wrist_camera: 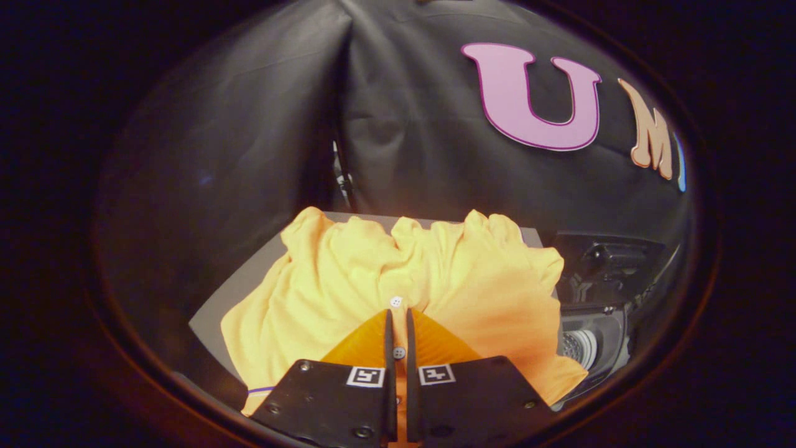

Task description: Put the clothes into the washing machine and then close the washing machine lid.

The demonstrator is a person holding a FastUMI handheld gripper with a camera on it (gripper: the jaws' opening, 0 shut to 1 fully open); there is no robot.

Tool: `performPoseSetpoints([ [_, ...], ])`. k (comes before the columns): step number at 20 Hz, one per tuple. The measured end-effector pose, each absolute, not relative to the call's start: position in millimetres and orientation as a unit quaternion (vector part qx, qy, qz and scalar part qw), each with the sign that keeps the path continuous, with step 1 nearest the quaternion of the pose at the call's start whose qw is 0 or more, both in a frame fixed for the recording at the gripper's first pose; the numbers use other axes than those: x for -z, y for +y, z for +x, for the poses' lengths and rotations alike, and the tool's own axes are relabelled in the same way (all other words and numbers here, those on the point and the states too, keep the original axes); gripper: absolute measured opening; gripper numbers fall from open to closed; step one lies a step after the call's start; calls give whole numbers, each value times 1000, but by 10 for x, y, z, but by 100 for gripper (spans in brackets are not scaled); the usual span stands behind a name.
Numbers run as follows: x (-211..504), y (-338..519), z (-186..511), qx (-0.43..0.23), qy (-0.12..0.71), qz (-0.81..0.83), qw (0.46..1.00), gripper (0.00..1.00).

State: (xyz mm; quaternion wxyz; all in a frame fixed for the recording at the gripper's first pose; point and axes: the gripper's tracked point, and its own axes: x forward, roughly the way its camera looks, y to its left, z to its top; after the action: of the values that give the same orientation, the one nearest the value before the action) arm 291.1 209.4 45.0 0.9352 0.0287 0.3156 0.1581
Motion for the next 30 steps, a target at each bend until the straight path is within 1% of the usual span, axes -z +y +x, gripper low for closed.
performPoseSetpoints([
  [3,-727,1976,2693,-182,289,84,936,5],
  [5,-983,1784,2590,-183,271,80,942,5],
  [10,-1487,1250,2444,-161,227,58,959,5],
  [14,-1667,818,2384,-149,221,76,961,5],
  [20,-2003,-32,2290,-110,187,79,973,4],
  [25,-1949,-611,2352,-89,172,64,979,4],
  [28,-1640,-862,2477,-80,176,60,979,4],
  [30,-1294,-997,2607,-74,186,63,978,5],
])
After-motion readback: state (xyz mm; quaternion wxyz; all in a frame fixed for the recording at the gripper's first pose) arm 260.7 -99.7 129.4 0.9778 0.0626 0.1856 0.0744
